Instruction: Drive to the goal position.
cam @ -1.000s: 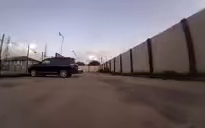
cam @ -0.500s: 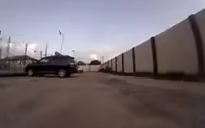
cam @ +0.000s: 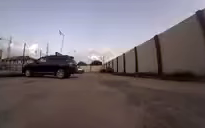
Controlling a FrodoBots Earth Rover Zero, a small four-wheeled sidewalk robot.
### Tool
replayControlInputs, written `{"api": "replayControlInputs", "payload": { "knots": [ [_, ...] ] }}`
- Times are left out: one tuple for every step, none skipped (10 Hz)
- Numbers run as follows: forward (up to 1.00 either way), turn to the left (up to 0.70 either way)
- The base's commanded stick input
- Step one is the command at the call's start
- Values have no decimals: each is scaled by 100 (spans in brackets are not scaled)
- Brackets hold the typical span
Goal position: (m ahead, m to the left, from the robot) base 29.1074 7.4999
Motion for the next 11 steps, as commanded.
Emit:
{"api": "replayControlInputs", "payload": {
  "knots": [
    [100,0],
    [100,0],
    [100,0],
    [100,0],
    [100,0],
    [100,0],
    [100,0],
    [100,0],
    [100,0],
    [100,0],
    [100,0]
  ]
}}
